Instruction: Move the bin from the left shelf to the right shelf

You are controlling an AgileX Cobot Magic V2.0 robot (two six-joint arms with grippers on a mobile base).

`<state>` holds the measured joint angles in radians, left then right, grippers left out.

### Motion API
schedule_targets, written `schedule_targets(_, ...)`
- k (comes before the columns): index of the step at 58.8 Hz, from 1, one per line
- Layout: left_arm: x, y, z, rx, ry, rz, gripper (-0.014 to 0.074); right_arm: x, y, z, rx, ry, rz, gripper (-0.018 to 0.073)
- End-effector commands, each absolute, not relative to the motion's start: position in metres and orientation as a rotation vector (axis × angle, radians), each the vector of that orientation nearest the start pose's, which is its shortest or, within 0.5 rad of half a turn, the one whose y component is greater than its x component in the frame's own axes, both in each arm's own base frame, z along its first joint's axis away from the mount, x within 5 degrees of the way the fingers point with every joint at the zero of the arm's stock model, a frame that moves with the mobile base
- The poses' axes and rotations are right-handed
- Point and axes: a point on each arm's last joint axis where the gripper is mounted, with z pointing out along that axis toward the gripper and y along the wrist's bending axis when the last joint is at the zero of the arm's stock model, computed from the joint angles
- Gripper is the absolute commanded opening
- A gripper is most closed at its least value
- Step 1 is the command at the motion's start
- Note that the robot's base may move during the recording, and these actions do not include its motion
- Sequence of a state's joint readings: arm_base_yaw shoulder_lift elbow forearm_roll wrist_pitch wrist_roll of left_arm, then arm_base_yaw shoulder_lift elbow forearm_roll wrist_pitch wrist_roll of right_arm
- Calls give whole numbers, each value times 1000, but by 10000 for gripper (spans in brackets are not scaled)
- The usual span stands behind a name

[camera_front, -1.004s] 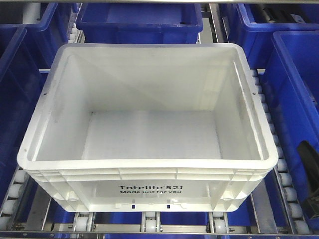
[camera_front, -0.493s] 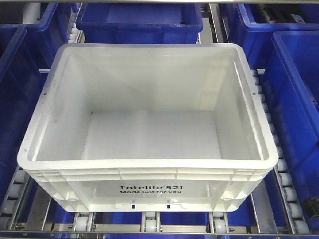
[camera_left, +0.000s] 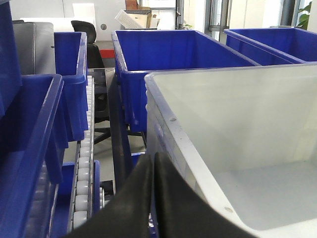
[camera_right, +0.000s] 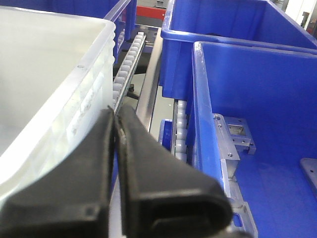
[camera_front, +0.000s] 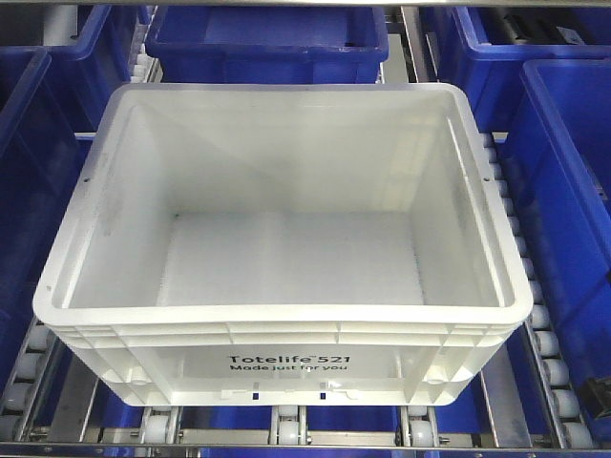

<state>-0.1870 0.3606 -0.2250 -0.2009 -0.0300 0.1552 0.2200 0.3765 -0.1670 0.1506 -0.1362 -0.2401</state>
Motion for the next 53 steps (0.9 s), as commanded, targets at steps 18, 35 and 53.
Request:
schedule_targets(18,91,-18,274,130,1580,-173,-6,93,18,271,-213,1446,69,-8)
schedule_targets(35,91,-18,275,133,1573,-171,-6,93,18,271,-213,1446,69,-8)
schedule_targets(53,72,-14,234,131,1532,-175,-6,93,18,271,-213,1448,69,-8)
